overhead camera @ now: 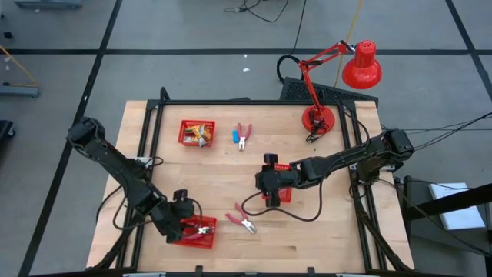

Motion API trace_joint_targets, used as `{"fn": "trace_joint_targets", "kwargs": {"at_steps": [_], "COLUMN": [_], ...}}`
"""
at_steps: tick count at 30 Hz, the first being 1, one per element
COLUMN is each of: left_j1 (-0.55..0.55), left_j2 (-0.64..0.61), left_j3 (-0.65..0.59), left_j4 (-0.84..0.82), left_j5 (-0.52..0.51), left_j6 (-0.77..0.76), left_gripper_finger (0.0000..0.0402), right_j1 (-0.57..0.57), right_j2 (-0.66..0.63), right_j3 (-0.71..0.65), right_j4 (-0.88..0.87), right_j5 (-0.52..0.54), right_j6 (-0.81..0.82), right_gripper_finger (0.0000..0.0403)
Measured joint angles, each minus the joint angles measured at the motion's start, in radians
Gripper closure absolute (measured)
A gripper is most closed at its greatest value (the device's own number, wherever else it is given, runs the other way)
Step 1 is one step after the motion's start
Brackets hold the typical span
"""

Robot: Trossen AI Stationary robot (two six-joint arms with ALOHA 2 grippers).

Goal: Pick & Place School Supplies
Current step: Move the bottom red basket to the middle left of the table

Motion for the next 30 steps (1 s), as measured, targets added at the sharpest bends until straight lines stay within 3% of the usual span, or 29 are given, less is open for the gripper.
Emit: {"fn": "trace_joint_targets", "kwargs": {"at_steps": [3, 9, 21, 30], "left_j1": [0.002, -0.013, 0.037, 0.155], "left_j2": [0.000, 0.010, 0.068, 0.069], "left_j3": [0.000, 0.000, -0.043, -0.102], "left_j4": [0.022, 0.026, 0.042, 0.044], "left_j5": [0.000, 0.000, 0.065, 0.064], "left_j6": [0.015, 0.009, -0.007, 0.014], "left_gripper_finger": [0.0263, 0.0388, 0.0399, 0.0400], "right_j1": [0.000, 0.000, 0.000, 0.000], "right_j2": [0.000, 0.000, 0.000, 0.000], "right_j3": [0.000, 0.000, 0.000, 0.000], "right_j4": [-0.001, -0.002, -0.003, -0.003], "right_j5": [0.038, 0.038, 0.037, 0.037], "right_j6": [0.000, 0.000, -0.002, -0.006], "right_gripper_finger": [0.0232, 0.0232, 0.0232, 0.0232]}}
